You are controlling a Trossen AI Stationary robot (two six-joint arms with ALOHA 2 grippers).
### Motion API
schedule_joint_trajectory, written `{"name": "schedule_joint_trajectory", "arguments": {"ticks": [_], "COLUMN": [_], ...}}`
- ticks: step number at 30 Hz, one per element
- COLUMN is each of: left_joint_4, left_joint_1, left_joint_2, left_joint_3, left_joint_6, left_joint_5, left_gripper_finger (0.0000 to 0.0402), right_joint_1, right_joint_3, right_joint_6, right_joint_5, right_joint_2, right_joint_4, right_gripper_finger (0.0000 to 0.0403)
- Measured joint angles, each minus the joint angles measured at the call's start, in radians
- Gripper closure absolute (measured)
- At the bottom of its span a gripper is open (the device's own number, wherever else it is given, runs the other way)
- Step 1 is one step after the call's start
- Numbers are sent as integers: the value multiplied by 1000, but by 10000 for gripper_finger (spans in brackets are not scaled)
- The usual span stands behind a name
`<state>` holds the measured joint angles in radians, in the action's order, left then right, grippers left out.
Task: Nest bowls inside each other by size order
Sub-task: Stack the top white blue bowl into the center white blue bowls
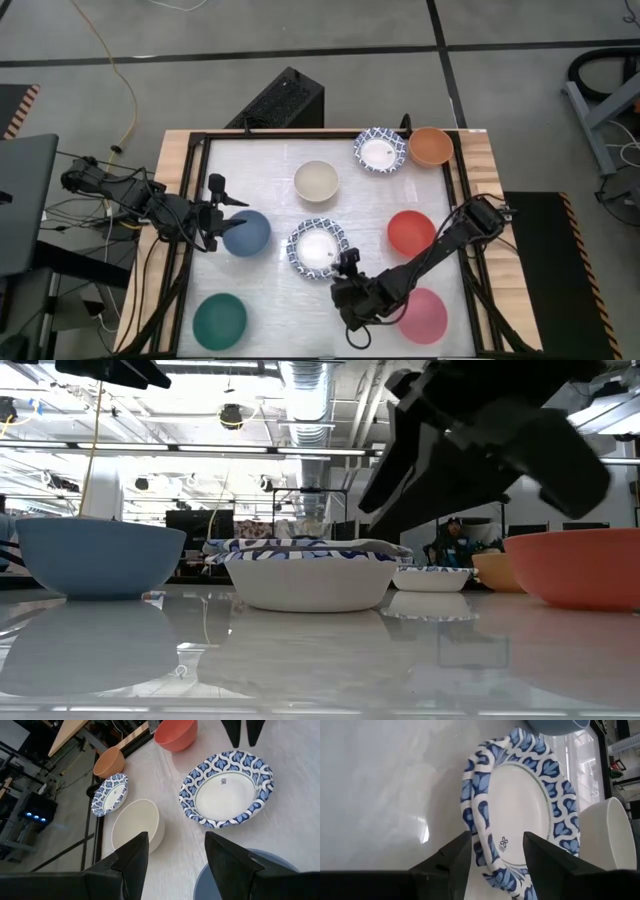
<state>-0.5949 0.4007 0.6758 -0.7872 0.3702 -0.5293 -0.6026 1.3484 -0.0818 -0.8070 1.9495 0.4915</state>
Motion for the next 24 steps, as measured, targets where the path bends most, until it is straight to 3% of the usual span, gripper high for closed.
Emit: {"name": "schedule_joint_trajectory", "arguments": {"ticks": [5,9,15,20,24], "left_joint_4": [0,9,22,39,48], "left_joint_1": [0,0,0,0,0], "left_joint_2": [0,0,0,0,0], "left_joint_3": [0,5,51,82,105], "left_joint_6": [-11,-42,-89,-132,-146], "left_joint_5": [3,70,103,104,105], "left_gripper_finger": [217,217,216,216,217], "right_joint_1": [-8,-5,37,120,197], "right_joint_3": [52,106,209,278,279], "right_joint_6": [0,-42,-392,-699,-763], "right_joint_5": [1,-20,-226,-176,-116], "right_joint_2": [0,0,-5,-26,-27], "right_joint_4": [12,100,467,823,1001], "right_gripper_finger": [206,211,217,217,216]}}
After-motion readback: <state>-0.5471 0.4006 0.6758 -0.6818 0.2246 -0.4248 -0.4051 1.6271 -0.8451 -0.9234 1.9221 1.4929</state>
